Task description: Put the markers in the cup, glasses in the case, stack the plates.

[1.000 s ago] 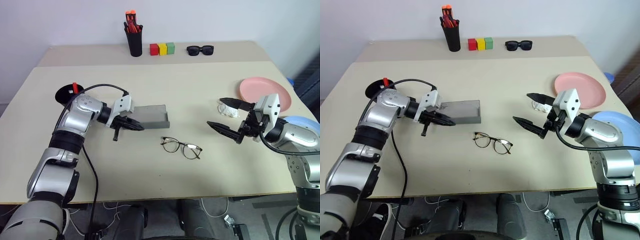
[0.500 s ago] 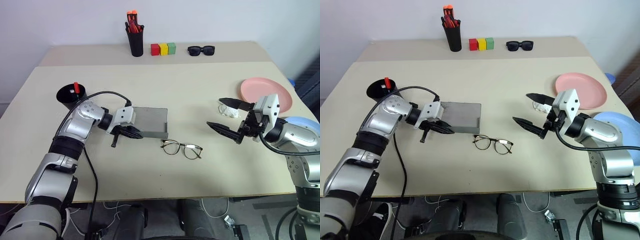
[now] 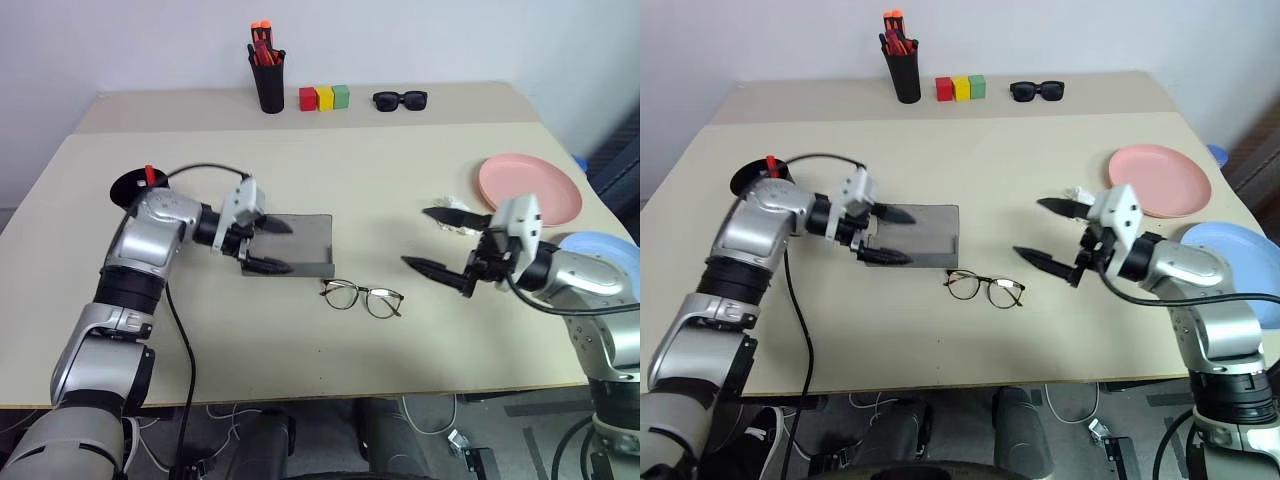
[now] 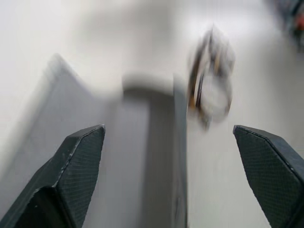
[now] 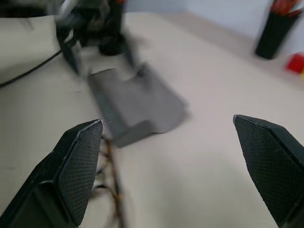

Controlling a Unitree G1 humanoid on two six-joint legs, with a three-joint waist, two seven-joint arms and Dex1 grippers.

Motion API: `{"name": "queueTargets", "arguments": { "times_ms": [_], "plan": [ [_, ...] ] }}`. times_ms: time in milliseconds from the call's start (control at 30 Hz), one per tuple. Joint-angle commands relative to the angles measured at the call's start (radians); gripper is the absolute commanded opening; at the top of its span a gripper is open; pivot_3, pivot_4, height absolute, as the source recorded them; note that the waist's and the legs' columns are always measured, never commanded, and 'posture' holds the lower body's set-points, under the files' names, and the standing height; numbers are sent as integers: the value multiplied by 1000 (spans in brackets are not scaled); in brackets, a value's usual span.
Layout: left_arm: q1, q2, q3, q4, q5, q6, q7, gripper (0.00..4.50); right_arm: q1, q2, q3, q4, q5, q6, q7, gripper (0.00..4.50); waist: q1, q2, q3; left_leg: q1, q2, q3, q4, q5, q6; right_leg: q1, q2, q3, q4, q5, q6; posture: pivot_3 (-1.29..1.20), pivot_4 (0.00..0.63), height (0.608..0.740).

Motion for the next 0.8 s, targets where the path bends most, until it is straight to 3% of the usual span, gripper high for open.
{"name": "queueTargets", "arguments": {
  "times_ms": [33,133,400,600,800],
  "plan": [
    [26,44,92,-150,-142,173,11,4451,-41,31,44,-98,11,114,-114,4500,-2,0,0,0,0,0,0,0,0,0,0,0,0,0,0,0,150,740],
    [104,96,149,-277,-243,281,14,4451,-86,50,116,-154,-27,208,-201,4500,-8,0,0,0,0,0,0,0,0,-1,0,0,0,0,0,0,150,740],
    [306,183,234,-485,-356,333,86,4451,-195,65,342,-269,-105,441,-327,4500,-10,0,0,-1,0,-1,0,0,0,-1,0,0,0,0,0,0,150,740],
    [395,202,246,-538,-373,317,148,4451,-276,-102,554,-272,-274,528,-292,4500,5,1,0,-1,0,0,-1,0,0,-1,0,0,-1,0,-1,0,150,740],
    [437,217,240,-539,-374,282,163,4451,-321,-91,497,-268,-179,642,-216,4500,3,0,0,-1,1,0,-1,0,0,-1,0,0,-2,0,-1,0,150,740]
  ]
}}
